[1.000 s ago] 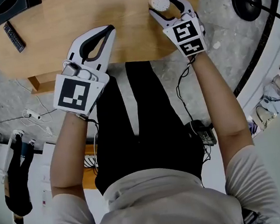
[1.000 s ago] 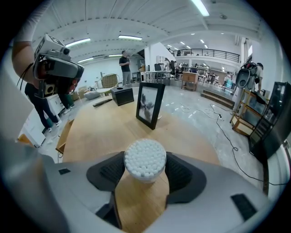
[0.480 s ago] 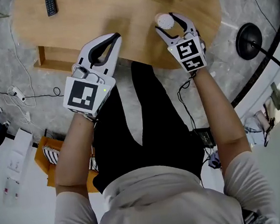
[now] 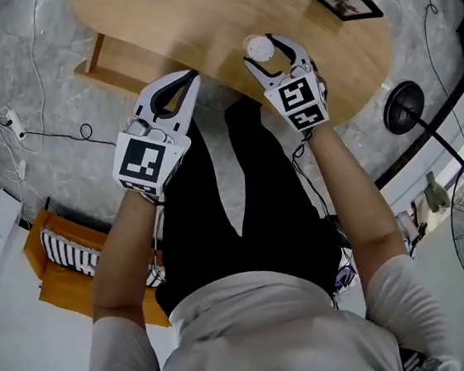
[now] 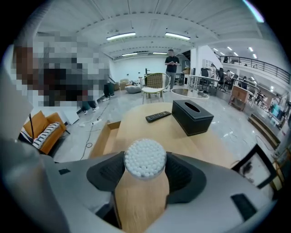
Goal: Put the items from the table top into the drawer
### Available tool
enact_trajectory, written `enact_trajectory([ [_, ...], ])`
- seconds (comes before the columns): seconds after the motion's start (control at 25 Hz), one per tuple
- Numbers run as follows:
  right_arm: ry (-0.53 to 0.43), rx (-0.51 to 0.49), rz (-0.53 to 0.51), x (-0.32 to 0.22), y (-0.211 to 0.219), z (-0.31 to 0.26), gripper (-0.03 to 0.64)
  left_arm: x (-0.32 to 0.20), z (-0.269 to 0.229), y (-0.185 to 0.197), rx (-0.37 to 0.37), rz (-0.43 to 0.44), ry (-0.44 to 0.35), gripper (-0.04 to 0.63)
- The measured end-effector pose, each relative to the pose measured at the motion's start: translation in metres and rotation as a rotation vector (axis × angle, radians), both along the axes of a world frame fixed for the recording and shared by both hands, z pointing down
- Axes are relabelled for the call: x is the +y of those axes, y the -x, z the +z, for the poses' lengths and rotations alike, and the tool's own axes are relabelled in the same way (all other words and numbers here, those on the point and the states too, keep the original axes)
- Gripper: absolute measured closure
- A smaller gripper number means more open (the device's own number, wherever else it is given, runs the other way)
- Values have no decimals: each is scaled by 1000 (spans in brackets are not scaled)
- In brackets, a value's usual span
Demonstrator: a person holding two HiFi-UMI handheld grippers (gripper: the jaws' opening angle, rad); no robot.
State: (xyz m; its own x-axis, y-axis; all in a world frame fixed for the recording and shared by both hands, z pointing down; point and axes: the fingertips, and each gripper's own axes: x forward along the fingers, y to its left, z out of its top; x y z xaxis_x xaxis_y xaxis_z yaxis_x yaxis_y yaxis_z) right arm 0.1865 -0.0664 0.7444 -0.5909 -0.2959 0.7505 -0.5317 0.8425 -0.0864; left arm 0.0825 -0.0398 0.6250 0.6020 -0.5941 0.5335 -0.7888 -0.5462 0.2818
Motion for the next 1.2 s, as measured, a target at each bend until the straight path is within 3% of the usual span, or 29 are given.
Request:
enact_trajectory([
  [0.44,37,17,-194,39,169,17,330,34,19,156,9,-174,24,586],
  [0.76,57,15,-329,59,271,43,330,56,46,247,18,-292,57,586],
  [0.96,59,55,-399,67,311,71,330,63,67,286,29,-339,58,586],
  [1.2,41,82,-478,73,345,108,330,65,95,306,42,-354,68,586],
])
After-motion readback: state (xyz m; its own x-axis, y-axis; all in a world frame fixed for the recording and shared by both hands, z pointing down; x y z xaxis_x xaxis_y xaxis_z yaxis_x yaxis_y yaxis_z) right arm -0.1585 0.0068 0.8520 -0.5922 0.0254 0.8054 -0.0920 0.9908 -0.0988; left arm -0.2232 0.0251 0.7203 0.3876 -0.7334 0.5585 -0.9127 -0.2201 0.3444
